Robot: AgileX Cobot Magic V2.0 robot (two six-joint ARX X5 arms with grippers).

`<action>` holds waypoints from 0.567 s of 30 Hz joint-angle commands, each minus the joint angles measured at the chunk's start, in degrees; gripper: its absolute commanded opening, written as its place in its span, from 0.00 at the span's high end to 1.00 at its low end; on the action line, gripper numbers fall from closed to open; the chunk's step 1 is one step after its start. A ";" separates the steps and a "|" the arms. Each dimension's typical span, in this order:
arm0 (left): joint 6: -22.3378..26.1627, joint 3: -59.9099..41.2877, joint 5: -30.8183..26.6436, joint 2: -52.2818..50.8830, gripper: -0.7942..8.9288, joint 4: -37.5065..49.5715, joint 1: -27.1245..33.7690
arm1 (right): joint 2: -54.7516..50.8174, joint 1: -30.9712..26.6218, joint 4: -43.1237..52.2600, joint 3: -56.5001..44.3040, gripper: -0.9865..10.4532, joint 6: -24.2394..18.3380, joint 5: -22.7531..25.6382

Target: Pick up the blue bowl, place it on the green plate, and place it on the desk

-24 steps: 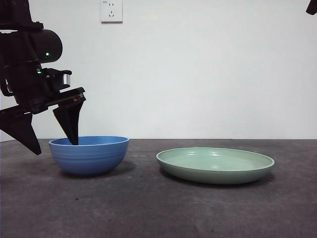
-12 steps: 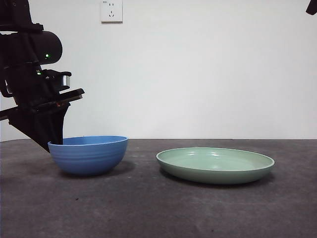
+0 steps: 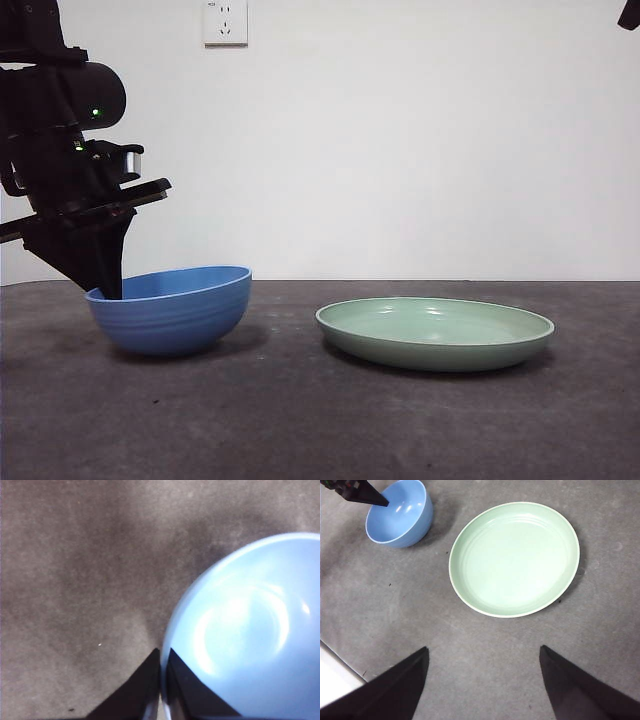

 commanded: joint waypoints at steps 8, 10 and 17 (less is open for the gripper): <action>-2.51 3.10 0.28 -6.58 0.90 -0.85 -2.32 | 0.39 0.26 0.52 1.14 0.60 0.63 0.00; -2.56 4.33 0.28 -7.85 0.90 -1.27 -3.82 | 0.39 0.26 0.55 1.14 0.60 0.66 0.02; -3.23 10.19 0.24 -8.04 0.90 -1.75 -11.80 | 0.37 0.26 0.52 1.14 0.60 1.77 0.02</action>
